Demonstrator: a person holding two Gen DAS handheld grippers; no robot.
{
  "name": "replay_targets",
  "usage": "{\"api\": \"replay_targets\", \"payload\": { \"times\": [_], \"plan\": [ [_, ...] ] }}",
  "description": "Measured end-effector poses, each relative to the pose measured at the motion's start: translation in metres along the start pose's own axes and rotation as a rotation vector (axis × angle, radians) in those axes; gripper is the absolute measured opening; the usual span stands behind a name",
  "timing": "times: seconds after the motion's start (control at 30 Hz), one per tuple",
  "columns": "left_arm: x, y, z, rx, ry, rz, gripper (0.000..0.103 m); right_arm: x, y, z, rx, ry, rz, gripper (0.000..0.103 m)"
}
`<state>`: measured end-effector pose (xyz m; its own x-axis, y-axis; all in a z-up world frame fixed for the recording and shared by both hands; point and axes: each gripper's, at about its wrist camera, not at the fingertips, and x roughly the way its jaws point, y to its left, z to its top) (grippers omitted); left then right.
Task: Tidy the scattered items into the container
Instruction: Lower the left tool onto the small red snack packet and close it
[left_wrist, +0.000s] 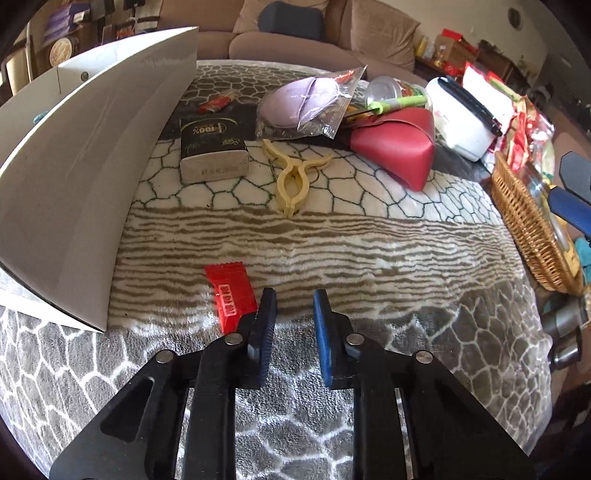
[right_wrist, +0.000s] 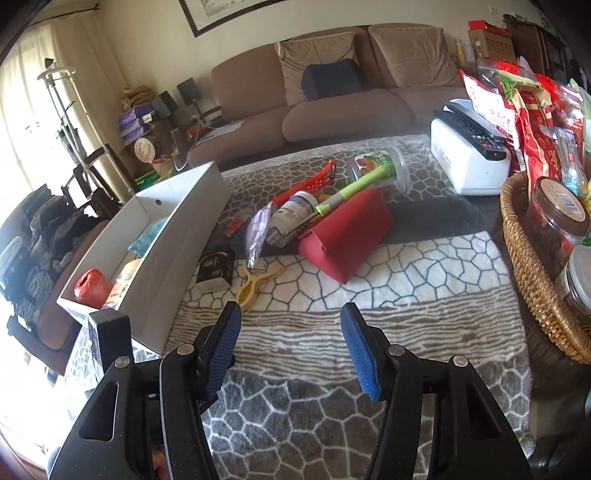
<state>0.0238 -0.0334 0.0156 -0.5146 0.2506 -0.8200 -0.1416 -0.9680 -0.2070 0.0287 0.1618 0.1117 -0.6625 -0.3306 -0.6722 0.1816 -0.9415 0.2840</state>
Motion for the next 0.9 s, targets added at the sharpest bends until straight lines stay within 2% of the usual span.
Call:
{"api": "replay_targets", "payload": {
  "times": [0.03, 0.07, 0.23, 0.37, 0.43, 0.53, 0.57, 0.6, 0.67, 0.83, 0.87, 0.9],
  "plan": [
    [-0.001, 0.001, 0.000, -0.006, 0.003, -0.014, 0.002, 0.001, 0.000, 0.000, -0.002, 0.006, 0.000, 0.059],
    [-0.002, 0.002, 0.000, -0.016, 0.008, -0.034, 0.000, 0.002, 0.000, 0.000, -0.004, 0.010, 0.000, 0.059],
    [-0.019, 0.000, 0.001, -0.010, -0.009, -0.072, 0.000, 0.005, -0.006, -0.002, 0.018, 0.023, -0.001, 0.059],
    [-0.049, -0.003, 0.010, -0.003, -0.045, -0.116, 0.000, 0.005, -0.010, -0.002, 0.046, 0.031, 0.021, 0.059],
    [-0.064, 0.000, 0.017, 0.007, -0.057, -0.099, 0.000, 0.005, -0.009, -0.002, 0.042, 0.035, 0.022, 0.059],
    [-0.067, 0.006, 0.018, 0.025, -0.050, -0.026, 0.003, 0.007, -0.006, -0.004, 0.035, 0.042, 0.013, 0.059],
    [-0.062, 0.007, 0.015, 0.035, -0.038, 0.001, 0.011, 0.009, -0.005, -0.004, 0.035, 0.048, 0.013, 0.059],
    [-0.056, 0.008, 0.012, 0.037, -0.024, 0.020, 0.030, 0.009, -0.003, -0.004, 0.034, 0.049, 0.015, 0.059],
    [-0.041, 0.010, 0.004, 0.040, -0.004, 0.030, 0.050, 0.010, 0.001, -0.004, 0.024, 0.046, 0.015, 0.059],
    [-0.022, 0.007, 0.005, 0.026, -0.016, 0.057, 0.048, 0.014, 0.010, -0.006, -0.014, 0.054, 0.001, 0.059],
    [-0.018, 0.007, 0.006, 0.028, -0.013, 0.063, 0.045, 0.015, 0.011, -0.006, -0.023, 0.058, -0.003, 0.059],
    [-0.013, 0.007, 0.007, 0.029, -0.001, 0.067, 0.028, 0.015, 0.012, -0.006, -0.029, 0.059, -0.004, 0.059]
  ]
}}
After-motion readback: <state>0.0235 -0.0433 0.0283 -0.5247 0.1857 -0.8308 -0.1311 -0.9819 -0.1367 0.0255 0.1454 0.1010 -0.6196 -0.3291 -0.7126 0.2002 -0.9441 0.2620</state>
